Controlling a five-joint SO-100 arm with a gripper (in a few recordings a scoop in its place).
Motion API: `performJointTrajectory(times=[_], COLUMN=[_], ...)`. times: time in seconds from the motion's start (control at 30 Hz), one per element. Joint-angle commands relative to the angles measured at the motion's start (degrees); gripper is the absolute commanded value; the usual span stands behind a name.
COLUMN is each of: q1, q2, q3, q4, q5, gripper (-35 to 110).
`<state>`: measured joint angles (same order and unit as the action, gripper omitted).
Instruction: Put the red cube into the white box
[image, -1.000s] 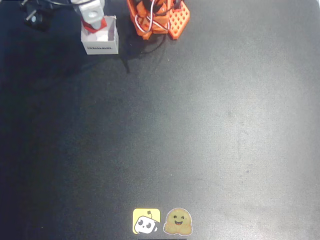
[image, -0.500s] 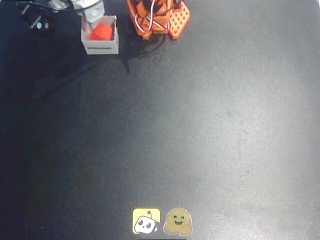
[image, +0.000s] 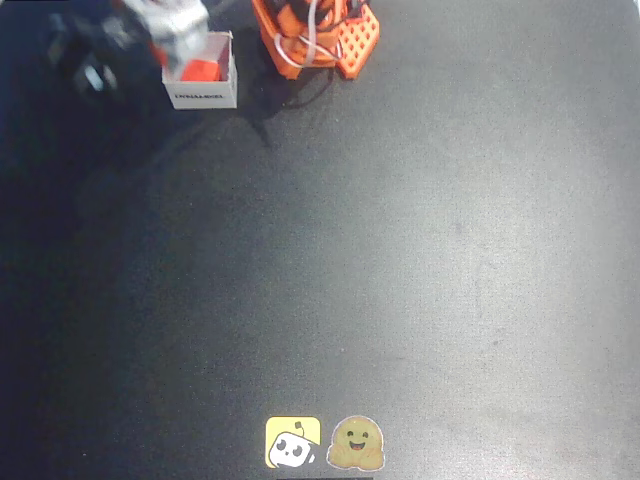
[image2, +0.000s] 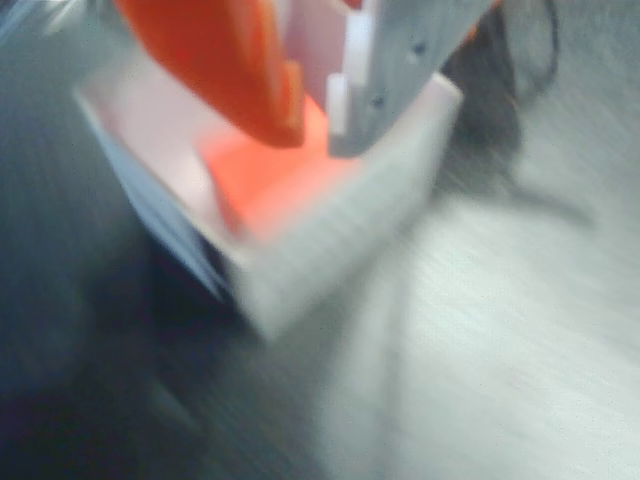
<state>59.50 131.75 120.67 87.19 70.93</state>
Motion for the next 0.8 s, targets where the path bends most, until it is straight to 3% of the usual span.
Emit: performJointTrajectory(times=[0.0, 0.17, 0.37, 0.77], q1=[-18.46, -41.75, -55.20, -56.07], q2=[1.41, -0.88, 0.88, 34.45], q3=[-1.41, -0.62, 1.14, 24.70], q4=[-4.39, -10.99, -11.43, -9.58], q5=[6.06, 19.78, 26.98, 25.05], gripper=[0, 0, 0, 0])
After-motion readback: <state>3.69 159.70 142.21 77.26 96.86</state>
